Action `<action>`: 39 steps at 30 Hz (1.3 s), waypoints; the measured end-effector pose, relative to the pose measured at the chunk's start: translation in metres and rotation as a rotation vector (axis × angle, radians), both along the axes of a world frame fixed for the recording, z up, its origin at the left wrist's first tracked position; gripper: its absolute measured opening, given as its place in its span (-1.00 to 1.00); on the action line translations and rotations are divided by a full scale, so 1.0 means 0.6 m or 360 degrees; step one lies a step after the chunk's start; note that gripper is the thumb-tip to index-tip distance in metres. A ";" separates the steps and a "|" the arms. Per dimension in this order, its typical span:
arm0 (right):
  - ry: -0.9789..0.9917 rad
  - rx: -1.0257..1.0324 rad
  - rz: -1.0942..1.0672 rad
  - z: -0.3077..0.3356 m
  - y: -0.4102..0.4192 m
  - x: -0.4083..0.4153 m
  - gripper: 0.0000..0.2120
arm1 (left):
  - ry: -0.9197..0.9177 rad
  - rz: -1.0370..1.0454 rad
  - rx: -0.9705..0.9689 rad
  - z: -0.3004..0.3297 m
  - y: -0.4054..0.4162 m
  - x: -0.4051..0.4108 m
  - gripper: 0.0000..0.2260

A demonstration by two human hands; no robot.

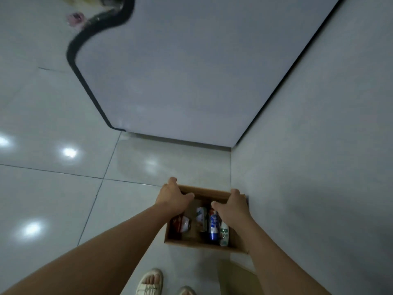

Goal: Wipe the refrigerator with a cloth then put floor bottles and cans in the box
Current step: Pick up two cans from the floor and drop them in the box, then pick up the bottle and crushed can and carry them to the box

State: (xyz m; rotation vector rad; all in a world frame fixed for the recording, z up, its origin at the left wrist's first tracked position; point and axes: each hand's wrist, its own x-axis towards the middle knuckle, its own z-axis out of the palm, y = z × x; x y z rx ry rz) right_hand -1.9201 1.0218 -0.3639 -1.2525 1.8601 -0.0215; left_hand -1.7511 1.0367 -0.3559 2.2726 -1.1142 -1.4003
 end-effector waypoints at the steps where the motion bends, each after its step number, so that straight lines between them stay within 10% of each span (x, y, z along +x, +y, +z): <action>1: 0.0013 -0.0041 0.0059 0.037 -0.001 0.010 -0.35 | 0.0001 0.0023 -0.0039 0.038 0.005 0.011 -0.35; 18: -0.0228 -0.0540 0.0598 0.515 0.074 0.290 -0.23 | -0.0048 0.0607 -0.0522 0.495 0.196 0.314 -0.33; 39: -0.0385 -0.0764 0.0901 0.661 0.172 0.966 -0.21 | -0.0030 0.0859 -0.0820 0.648 0.349 0.957 -0.31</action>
